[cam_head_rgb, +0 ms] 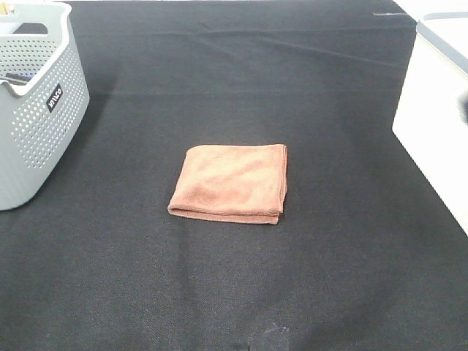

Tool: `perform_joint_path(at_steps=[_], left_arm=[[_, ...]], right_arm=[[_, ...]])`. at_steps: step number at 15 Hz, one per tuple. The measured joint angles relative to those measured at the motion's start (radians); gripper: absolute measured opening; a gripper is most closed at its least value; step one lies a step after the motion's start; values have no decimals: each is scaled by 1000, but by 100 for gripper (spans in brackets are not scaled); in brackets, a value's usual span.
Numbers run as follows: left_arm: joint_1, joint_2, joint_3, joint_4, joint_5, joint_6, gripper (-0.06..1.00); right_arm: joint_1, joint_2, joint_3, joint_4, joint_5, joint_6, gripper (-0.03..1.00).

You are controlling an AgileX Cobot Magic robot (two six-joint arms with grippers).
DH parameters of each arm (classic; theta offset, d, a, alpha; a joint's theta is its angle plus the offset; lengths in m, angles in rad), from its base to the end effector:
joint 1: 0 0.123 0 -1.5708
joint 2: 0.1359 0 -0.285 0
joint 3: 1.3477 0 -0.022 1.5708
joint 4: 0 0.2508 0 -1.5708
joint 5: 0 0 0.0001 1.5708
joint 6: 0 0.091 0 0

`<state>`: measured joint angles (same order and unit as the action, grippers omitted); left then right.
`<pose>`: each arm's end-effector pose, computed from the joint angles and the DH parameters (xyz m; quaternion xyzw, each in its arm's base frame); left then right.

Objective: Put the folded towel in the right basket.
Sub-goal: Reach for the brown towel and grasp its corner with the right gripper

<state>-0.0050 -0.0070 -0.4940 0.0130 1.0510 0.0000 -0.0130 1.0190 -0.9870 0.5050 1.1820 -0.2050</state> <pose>-0.0048 0.0011 0.2764 0.0019 0.8504 0.0052 0.5261 0.1730 0.0385 0.3478 -0.0492 0.9442 0.2217 0.2387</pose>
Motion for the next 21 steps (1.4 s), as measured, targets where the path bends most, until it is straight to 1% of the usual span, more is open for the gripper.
perform_joint_path(at_steps=[2, 4, 5, 6, 7, 8, 10, 11, 15, 18, 21], left_arm=[[0, 0, 0, 0, 0, 0, 99], [0, 0, 0, 0, 0, 0, 99], [0, 0, 0, 0, 0, 0, 99], [0, 0, 0, 0, 0, 0, 99], [0, 0, 0, 0, 0, 0, 99], [0, 0, 0, 0, 0, 0, 99], [0, 0, 0, 0, 0, 0, 99], [0, 0, 0, 0, 0, 0, 99], [0, 0, 0, 0, 0, 0, 99], [0, 0, 0, 0, 0, 0, 99], [0, 0, 0, 0, 0, 0, 99]], right_arm=[[0, 143, -13, 121, -36, -74, 95], [6, 314, -17, 204, -110, -131, 94], [31, 418, -31, 215, -171, -151, 94], [74, 516, -57, 220, -236, -162, 94], [128, 670, -122, 226, -301, -173, 94], [147, 770, -178, 237, -313, -174, 94], [155, 917, -268, 245, -324, -176, 94], [155, 917, -268, 245, -324, -176, 94], [155, 1121, -412, 245, -337, -177, 94], [155, 1190, -430, 250, -355, -177, 94], [154, 1223, -442, 276, -347, -177, 94]])
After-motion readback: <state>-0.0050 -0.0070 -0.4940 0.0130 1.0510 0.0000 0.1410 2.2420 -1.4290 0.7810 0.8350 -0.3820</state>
